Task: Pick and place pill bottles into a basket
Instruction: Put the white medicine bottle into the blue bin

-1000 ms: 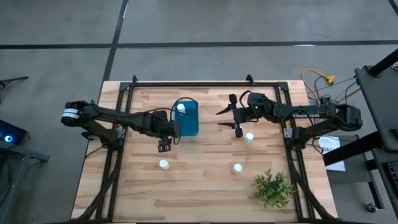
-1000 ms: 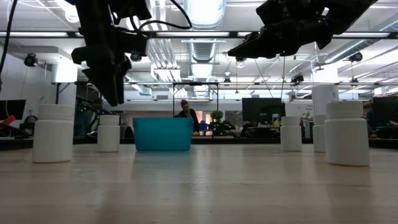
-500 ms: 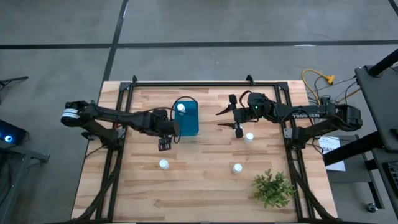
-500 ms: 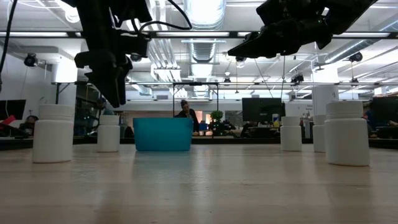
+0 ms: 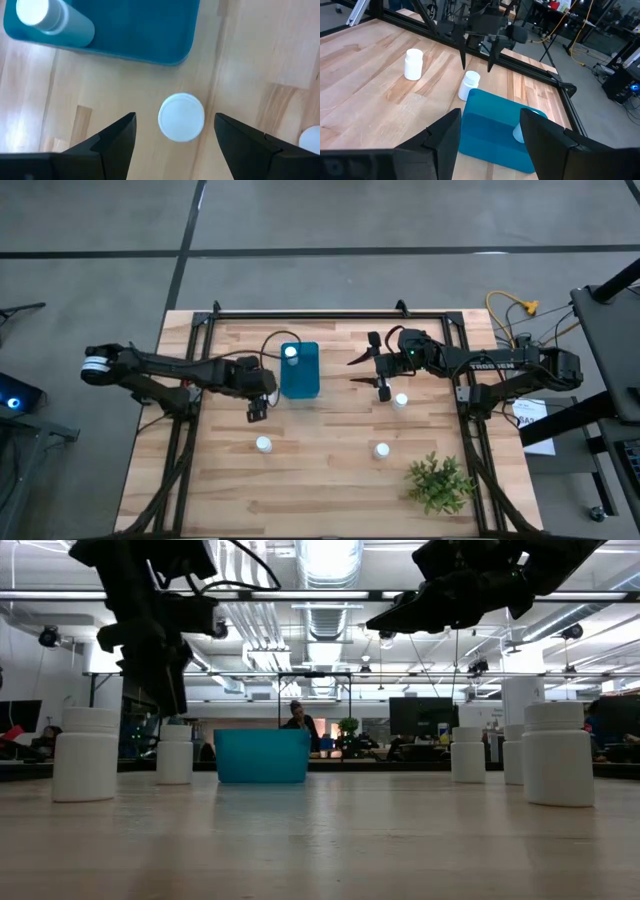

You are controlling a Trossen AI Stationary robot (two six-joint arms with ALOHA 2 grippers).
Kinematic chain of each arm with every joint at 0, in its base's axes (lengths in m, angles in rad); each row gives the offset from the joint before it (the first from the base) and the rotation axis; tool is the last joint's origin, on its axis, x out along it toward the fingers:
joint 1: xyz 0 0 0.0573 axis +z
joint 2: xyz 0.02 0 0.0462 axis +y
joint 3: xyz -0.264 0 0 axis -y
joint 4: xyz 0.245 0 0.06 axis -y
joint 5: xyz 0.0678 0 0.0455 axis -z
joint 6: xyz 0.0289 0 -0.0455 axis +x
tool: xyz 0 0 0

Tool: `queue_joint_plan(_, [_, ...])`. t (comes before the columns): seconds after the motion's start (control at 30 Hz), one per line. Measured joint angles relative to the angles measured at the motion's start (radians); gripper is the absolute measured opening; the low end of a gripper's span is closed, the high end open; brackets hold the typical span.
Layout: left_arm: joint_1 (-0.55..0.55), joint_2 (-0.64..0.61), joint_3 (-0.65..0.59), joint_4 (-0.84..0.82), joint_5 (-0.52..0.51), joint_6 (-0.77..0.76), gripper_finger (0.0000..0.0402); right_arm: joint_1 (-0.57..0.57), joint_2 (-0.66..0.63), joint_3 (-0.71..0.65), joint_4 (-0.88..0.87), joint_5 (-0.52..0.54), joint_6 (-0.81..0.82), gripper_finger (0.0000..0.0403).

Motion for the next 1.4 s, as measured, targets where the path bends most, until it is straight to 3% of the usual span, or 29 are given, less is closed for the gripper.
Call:
queue_joint_plan(0.2, [0.000,-0.019,-0.018,0.032,0.007,-0.012,0.0250,0.000,0.000,0.000,0.004,0.000,0.001,0.0194])
queue_joint_plan(1.17, [0.006,0.164,-0.033,0.105,0.024,-0.001,0.0249,0.000,0.000,0.000,0.004,0.000,0.013,0.0194])
queue_joint_plan(1.4, [0.015,0.170,-0.033,0.108,0.025,0.000,0.0215,0.000,0.001,0.000,0.004,0.000,0.014,0.0194])
